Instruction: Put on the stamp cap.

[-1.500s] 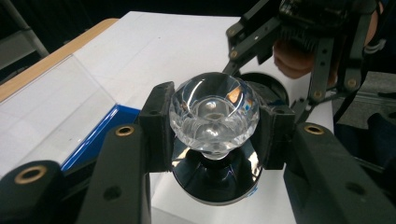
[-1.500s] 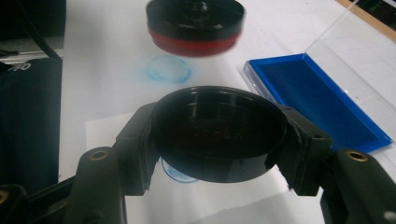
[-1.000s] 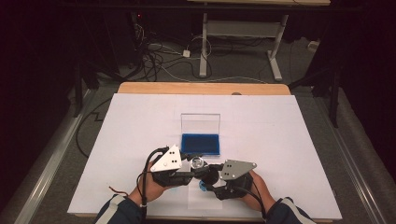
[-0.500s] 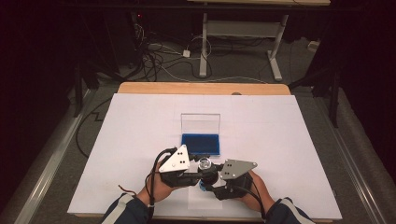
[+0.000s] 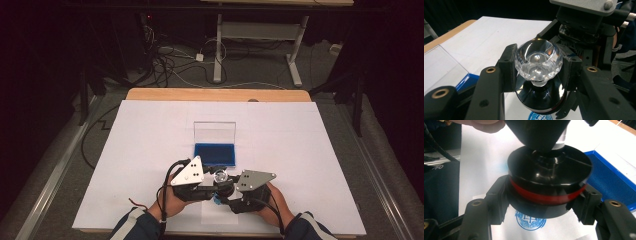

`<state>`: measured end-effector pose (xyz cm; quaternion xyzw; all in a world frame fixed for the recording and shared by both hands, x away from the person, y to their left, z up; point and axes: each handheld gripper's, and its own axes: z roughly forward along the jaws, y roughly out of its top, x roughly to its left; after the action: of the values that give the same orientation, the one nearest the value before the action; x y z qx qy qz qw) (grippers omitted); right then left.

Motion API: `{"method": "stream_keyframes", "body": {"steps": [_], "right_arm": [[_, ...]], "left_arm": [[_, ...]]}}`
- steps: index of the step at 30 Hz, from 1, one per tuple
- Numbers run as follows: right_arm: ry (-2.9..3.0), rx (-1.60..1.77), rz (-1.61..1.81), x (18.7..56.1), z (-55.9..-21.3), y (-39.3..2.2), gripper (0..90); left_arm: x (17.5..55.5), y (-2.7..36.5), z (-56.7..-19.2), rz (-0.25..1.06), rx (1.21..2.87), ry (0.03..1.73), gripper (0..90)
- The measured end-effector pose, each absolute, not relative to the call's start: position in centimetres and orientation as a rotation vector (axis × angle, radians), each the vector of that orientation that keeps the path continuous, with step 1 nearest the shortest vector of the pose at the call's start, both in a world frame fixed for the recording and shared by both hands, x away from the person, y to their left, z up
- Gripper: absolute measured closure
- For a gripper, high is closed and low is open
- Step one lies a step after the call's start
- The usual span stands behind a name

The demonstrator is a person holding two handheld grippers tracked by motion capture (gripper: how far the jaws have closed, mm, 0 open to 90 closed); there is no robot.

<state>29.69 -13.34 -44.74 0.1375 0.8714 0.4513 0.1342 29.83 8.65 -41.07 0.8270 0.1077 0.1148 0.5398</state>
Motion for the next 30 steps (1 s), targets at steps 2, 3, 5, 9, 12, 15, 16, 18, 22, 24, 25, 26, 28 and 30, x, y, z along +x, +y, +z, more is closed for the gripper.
{"method": "stream_keyframes", "body": {"steps": [2,3,5,9,12,15,16,18,22,24,25,26,28,30], "right_arm": [[2.524,0.400,1.315,29.67,-44.71,-13.36,38.4],[2.523,0.402,1.313,29.66,-44.71,-13.36,38.4],[2.525,0.403,1.320,29.72,-44.72,-13.43,38.4],[2.523,0.408,1.330,29.69,-44.70,-13.42,38.4],[2.525,0.408,1.317,29.72,-44.71,-13.40,38.4],[2.524,0.412,1.322,29.73,-44.67,-13.45,38.4],[2.526,0.418,1.327,29.75,-44.68,-13.47,38.4],[2.529,0.427,1.333,29.76,-44.68,-13.47,38.4],[2.534,0.433,1.332,29.76,-44.69,-13.52,38.5],[2.531,0.430,1.330,29.72,-44.66,-13.54,38.6],[2.532,0.431,1.329,29.71,-44.62,-13.54,38.6],[2.537,0.431,1.325,29.69,-44.57,-13.54,38.7],[2.544,0.425,1.311,29.65,-44.47,-13.55,38.7],[2.552,0.422,1.302,29.59,-44.48,-13.44,38.7]], "left_arm": [[29.85,8.62,-41.12,0.272,1.970,0.255,54.1],[29.83,8.60,-41.14,0.277,1.970,0.255,54.1],[29.86,8.61,-41.17,0.273,1.964,0.258,54.1],[29.79,8.56,-41.21,0.276,1.948,0.258,54.1],[29.71,8.29,-41.28,0.277,1.971,0.246,54.1],[29.75,8.25,-41.38,0.268,1.964,0.249,54.1],[29.77,8.25,-41.40,0.266,1.962,0.250,54.0],[29.80,8.21,-41.46,0.261,1.961,0.251,54.1],[29.83,8.19,-41.59,0.257,1.957,0.252,54.1],[29.82,8.20,-41.57,0.257,1.955,0.251,54.0],[29.81,8.20,-41.57,0.254,1.955,0.250,54.0],[29.80,8.20,-41.57,0.254,1.955,0.248,54.1],[29.78,8.17,-41.57,0.250,1.959,0.245,54.1],[29.73,8.08,-41.60,0.252,1.968,0.241,54.1]]}}
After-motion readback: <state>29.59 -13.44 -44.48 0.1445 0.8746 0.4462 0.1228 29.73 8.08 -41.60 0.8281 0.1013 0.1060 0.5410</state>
